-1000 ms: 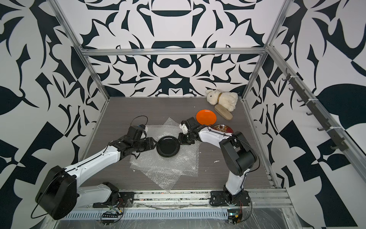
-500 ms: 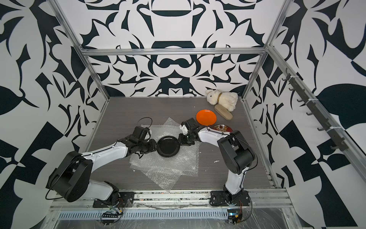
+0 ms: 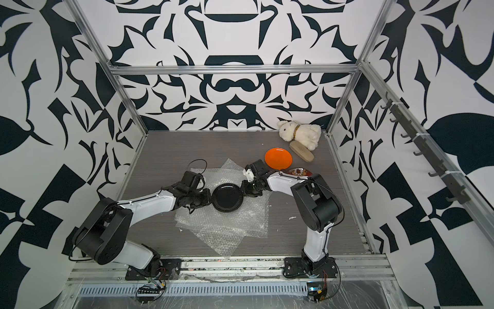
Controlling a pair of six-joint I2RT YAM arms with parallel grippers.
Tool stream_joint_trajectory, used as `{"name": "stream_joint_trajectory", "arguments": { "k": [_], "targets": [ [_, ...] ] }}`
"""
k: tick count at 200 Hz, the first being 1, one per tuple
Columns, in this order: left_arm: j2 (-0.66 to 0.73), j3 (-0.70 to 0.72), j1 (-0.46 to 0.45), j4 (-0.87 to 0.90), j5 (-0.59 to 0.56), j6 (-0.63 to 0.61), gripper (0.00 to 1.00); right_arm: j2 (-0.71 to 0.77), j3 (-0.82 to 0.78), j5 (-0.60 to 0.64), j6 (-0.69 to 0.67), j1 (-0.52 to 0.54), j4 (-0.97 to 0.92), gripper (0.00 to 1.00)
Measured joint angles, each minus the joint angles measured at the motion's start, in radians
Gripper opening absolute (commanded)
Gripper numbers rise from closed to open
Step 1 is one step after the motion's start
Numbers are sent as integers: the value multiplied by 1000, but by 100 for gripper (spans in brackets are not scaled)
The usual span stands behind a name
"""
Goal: Unpack dinner plates from bubble wrap
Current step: Pick up the plate from the bubble wrap.
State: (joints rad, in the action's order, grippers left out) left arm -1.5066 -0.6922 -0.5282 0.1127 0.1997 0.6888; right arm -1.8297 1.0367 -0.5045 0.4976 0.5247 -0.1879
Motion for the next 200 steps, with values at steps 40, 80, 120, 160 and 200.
{"name": "stream_joint_trajectory", "arguments": {
  "k": [40,80,120,160,200],
  "targets": [
    [-8,0,1,-6,0,0,9,-5,-9,-27,13,-5,25,30],
    [-14,0,1,-11,0,0,9,-19,-10,-52,28,-6,52,22],
    [-19,0,3,-16,-3,0,9,-21,-13,-62,34,-10,58,6],
    [-21,-1,6,-8,-20,-10,31,-11,-17,-86,42,-13,73,2],
    [3,-1,3,12,-21,-28,57,2,-31,-84,52,-15,80,1]
  ]
}}
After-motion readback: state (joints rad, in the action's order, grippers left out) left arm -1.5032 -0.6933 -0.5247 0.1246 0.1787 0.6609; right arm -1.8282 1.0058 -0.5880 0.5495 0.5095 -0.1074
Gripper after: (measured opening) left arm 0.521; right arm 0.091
